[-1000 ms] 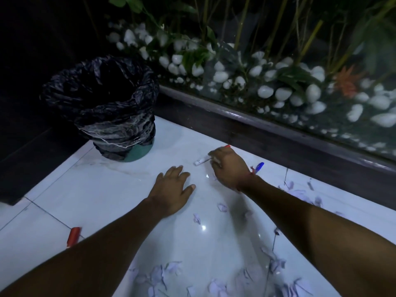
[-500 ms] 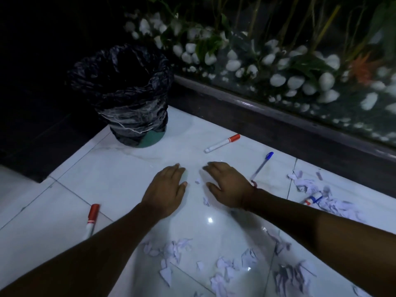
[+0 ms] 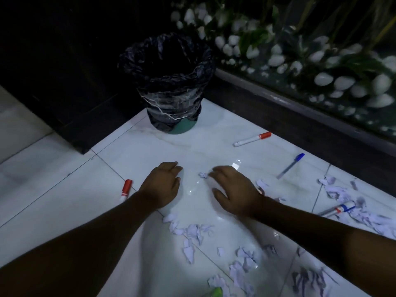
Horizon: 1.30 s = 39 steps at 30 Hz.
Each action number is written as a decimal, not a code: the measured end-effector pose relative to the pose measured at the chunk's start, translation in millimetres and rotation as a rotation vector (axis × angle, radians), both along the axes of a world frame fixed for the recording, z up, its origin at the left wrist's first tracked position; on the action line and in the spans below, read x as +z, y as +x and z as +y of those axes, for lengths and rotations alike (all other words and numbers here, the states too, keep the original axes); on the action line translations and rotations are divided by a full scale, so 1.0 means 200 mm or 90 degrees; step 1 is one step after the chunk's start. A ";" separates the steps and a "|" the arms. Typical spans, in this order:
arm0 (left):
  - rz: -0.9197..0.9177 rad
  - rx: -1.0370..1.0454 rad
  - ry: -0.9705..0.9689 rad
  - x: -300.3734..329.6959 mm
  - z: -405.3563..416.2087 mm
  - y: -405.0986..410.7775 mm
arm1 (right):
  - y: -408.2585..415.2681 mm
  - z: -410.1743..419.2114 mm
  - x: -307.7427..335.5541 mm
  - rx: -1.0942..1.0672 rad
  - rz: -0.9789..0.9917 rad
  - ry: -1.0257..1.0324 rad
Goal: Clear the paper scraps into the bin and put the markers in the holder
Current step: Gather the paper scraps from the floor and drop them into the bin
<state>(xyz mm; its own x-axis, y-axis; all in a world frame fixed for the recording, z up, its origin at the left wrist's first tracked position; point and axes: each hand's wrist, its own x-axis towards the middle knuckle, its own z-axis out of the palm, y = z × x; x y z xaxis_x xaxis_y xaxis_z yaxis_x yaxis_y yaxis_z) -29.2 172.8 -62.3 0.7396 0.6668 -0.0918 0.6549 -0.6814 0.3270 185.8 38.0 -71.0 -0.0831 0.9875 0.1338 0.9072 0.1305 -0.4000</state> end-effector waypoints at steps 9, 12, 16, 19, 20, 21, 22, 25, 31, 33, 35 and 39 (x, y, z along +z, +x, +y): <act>-0.005 0.033 -0.006 -0.04 -0.01 -0.17 | -0.06 -0.01 -0.04 0.175 -0.103 -0.075; -0.024 0.062 -0.028 -0.03 -0.04 -0.20 | 0.00 -0.17 -0.01 0.168 -0.065 -0.052; 0.015 0.101 -0.060 0.01 -0.03 -0.23 | -0.19 -0.08 -0.03 0.132 -0.042 -0.016; 0.044 0.065 -0.034 0.01 0.02 -0.29 | -0.42 0.10 -0.05 0.146 -0.038 -0.016; 0.058 0.055 -0.028 0.01 0.02 -0.31 | -0.48 0.15 -0.05 0.161 -0.064 -0.026; 0.078 0.050 -0.027 0.01 0.02 -0.32 | -0.52 0.19 -0.05 0.180 -0.095 -0.036; 0.100 0.048 -0.026 0.01 0.02 -0.33 | -0.54 0.20 -0.05 0.200 -0.117 -0.041; 0.131 0.046 -0.002 0.01 -0.03 -0.33 | -0.49 0.11 -0.03 0.268 -0.104 -0.034; 0.152 0.006 0.000 -0.04 -0.13 -0.33 | -0.16 -0.27 -0.02 0.275 -0.066 -0.043; 0.149 0.002 0.003 -0.03 -0.13 -0.32 | -0.15 -0.33 0.01 0.238 -0.052 -0.034; 0.153 -0.001 -0.005 0.00 -0.13 -0.30 | -0.25 -0.33 0.02 0.228 -0.039 -0.012; 0.248 -0.029 0.001 0.03 -0.16 -0.29 | -0.56 -0.30 -0.07 0.265 -0.077 -0.033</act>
<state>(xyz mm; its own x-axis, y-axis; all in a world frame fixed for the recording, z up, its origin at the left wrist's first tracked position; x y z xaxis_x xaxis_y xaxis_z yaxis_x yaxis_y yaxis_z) -87.0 140.7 -56.5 0.6788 0.6341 -0.3703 0.6985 -0.7131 0.0593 73.0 -21.6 -84.4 -0.4875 0.8717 0.0496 0.8225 0.4775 -0.3091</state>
